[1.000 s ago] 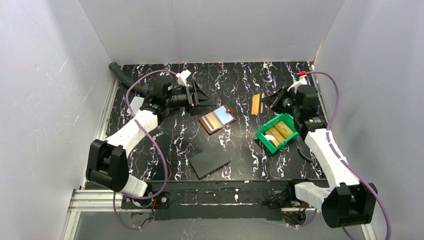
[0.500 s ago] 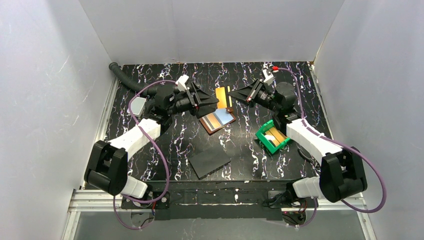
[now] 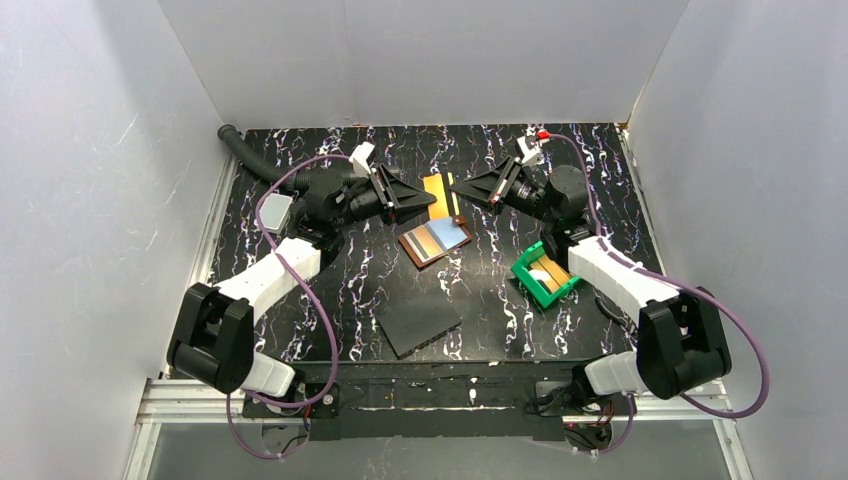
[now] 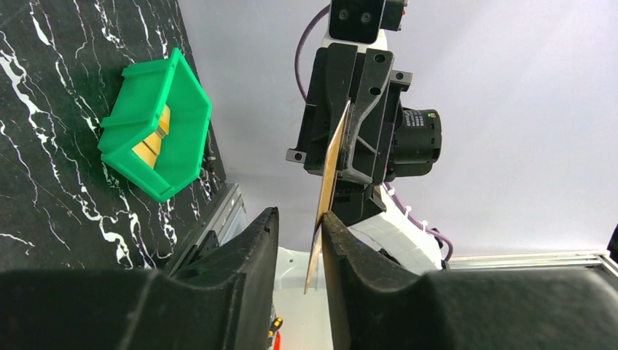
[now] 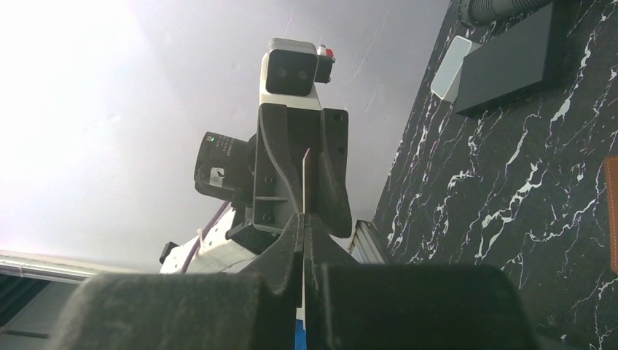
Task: Put the credit cards into the card holder
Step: Pick up the credit card from the storage box, then insert the credit card into the card holder.
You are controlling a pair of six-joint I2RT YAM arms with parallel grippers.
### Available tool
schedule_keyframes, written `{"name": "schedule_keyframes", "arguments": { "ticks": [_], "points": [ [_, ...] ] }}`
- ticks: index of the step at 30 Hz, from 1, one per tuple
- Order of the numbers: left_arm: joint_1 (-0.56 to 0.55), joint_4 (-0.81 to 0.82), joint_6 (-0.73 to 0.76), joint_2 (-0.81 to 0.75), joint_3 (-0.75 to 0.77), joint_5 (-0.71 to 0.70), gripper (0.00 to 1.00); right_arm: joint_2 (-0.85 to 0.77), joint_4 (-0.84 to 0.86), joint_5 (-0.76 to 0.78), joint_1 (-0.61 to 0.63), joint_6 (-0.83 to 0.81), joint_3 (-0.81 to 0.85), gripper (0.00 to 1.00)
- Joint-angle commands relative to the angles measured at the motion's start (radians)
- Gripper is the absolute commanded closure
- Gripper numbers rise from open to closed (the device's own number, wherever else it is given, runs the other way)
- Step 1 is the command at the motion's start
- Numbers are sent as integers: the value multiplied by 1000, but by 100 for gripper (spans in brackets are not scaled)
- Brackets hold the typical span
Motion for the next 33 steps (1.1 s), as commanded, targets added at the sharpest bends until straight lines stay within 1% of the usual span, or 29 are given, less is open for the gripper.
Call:
{"name": "schedule_keyframes", "arguments": {
  "ticks": [1,2,6,8,10,11,12,13,14,15,16,17,18,21,24,26,30,33],
  "points": [
    [-12,24,1,-34,33,-6,76,13,81,-24,8,18,-1,99],
    [-15,25,1,-31,36,-5,79,17,79,-23,8,20,0,99],
    [-16,25,-41,-30,26,-25,100,45,51,-33,8,36,15,99],
    [-16,25,-102,-27,10,-50,100,61,-16,-41,8,32,42,99],
    [-16,25,-220,-11,-11,-66,100,75,-143,-46,8,-4,81,99],
    [-16,23,-286,0,-22,-70,100,79,-191,-40,7,-29,94,97],
    [-17,18,-347,13,-36,-74,100,80,-242,-26,6,-60,107,87],
    [-16,16,-402,23,-54,-83,100,78,-293,-3,4,-101,118,70],
    [-16,16,-434,29,-68,-96,100,78,-337,24,3,-143,127,63],
    [-15,11,-439,28,-77,-117,100,80,-372,45,-2,-185,135,54],
    [-14,-8,-417,22,-80,-144,100,86,-411,65,-8,-236,147,51],
    [-13,-54,-379,14,-76,-172,100,96,-456,82,-15,-290,162,48],
    [-13,-117,-326,4,-68,-214,100,113,-512,97,-24,-378,179,46],
    [-13,-277,-117,-6,-32,-346,100,173,-600,109,-53,-568,236,42],
    [-14,-324,128,41,1,-443,100,259,-642,124,-56,-766,288,39],
    [-14,-329,232,97,7,-471,100,328,-649,98,-56,-848,323,38],
    [-15,-321,360,220,52,-465,100,469,-697,-2,-56,-953,409,38],
    [-16,-308,364,300,77,-454,100,543,-723,-12,-56,-985,445,39]
  ]
}}
